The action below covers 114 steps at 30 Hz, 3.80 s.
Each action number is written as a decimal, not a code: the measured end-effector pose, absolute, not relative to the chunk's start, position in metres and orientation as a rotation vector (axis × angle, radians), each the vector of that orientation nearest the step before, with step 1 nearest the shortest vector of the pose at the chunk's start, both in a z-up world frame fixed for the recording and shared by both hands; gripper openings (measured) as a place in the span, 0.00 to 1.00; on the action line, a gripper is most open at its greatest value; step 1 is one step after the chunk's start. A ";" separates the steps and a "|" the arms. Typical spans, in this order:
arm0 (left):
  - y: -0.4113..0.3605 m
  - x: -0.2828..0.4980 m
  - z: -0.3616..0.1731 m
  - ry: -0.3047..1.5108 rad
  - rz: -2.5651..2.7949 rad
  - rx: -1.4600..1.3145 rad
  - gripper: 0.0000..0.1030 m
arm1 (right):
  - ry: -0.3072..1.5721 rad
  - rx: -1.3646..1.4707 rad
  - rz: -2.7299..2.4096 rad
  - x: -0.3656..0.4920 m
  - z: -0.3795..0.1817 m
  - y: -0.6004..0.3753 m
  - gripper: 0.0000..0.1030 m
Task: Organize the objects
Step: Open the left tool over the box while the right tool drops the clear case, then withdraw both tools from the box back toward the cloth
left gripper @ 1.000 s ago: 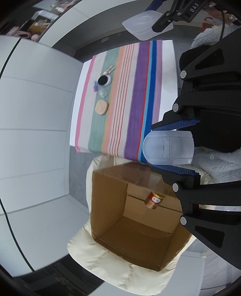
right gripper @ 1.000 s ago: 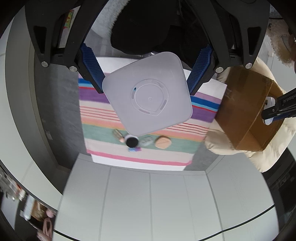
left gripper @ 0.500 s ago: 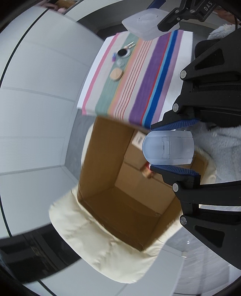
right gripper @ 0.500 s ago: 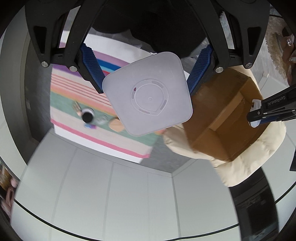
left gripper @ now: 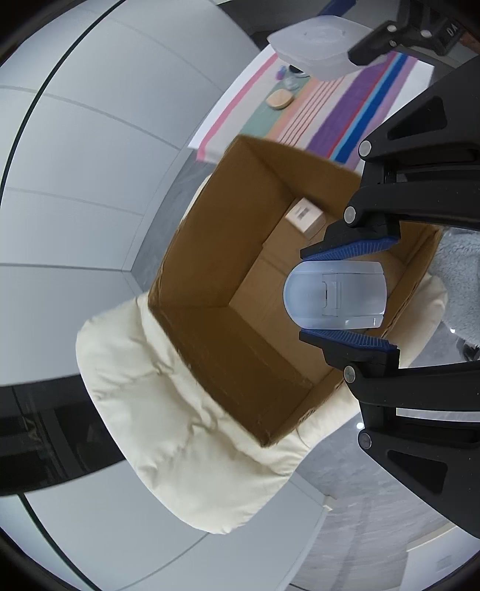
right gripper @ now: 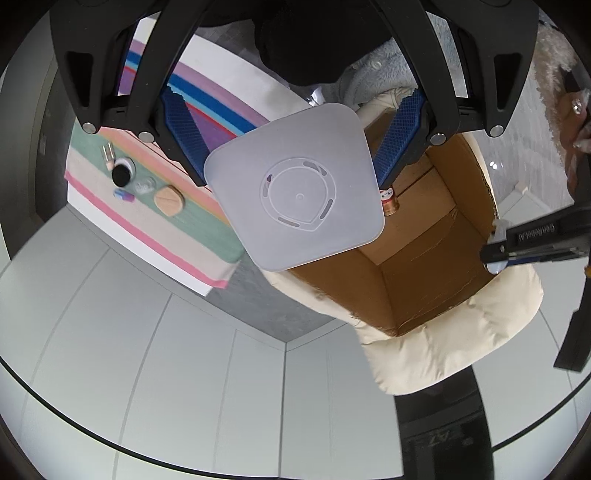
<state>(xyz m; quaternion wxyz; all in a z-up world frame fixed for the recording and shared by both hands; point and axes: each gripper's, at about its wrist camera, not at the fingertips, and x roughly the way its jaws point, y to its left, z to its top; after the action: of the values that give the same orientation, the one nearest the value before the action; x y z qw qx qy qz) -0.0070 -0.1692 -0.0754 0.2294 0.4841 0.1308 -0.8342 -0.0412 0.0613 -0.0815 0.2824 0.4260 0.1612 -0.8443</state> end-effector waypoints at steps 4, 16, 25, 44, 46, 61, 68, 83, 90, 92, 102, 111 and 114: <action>-0.183 -0.012 -0.084 0.396 -2.260 1.334 0.36 | 0.448 1.146 -2.222 -0.045 -0.090 0.042 0.87; -0.201 -0.025 -0.124 0.504 -2.181 1.473 0.36 | 0.508 1.166 -2.098 -0.052 -0.121 -0.022 0.87; -0.201 -0.020 -0.110 0.493 -2.218 1.363 0.76 | 0.506 1.184 -2.053 -0.052 -0.137 -0.037 0.99; -0.179 -0.022 -0.100 0.394 -2.271 1.329 0.79 | 0.489 1.164 -2.119 -0.052 -0.125 -0.015 0.99; -0.175 -0.023 -0.100 0.380 -2.280 1.334 0.79 | 0.479 1.170 -2.122 -0.052 -0.125 -0.012 0.99; -0.128 -0.012 -0.090 0.303 -2.335 1.328 0.79 | 0.399 1.190 -2.234 -0.040 -0.120 0.069 0.99; -0.105 -0.008 -0.086 0.252 -2.356 1.310 0.80 | 0.318 1.228 -2.267 -0.040 -0.125 0.100 0.99; -0.024 -0.027 -0.110 -0.020 -2.402 1.438 0.83 | 0.150 1.308 -2.390 -0.048 -0.138 0.185 0.99; 0.020 -0.046 -0.123 -0.053 -2.449 1.520 0.83 | 0.044 1.370 -2.469 -0.058 -0.147 0.247 0.99; 0.036 -0.053 -0.125 -0.048 -2.477 1.533 0.83 | 0.026 1.384 -2.509 -0.061 -0.149 0.267 0.99; 0.115 -0.087 -0.153 -0.092 -2.546 1.678 0.83 | -0.037 1.449 -2.684 -0.072 -0.155 0.355 0.99; 0.151 -0.117 -0.167 -0.132 -2.613 1.642 0.83 | -0.054 1.471 -2.715 -0.092 -0.175 0.387 0.99; 0.155 -0.132 -0.178 -0.147 -2.582 1.650 0.83 | -0.066 1.481 -2.711 -0.102 -0.183 0.391 0.99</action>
<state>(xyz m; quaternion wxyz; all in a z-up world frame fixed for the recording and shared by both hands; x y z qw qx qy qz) -0.1324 0.1552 -0.1785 0.0368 0.5376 -0.0480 -0.8410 -0.1021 0.3911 -0.1828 0.0261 0.4791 -0.0215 -0.8771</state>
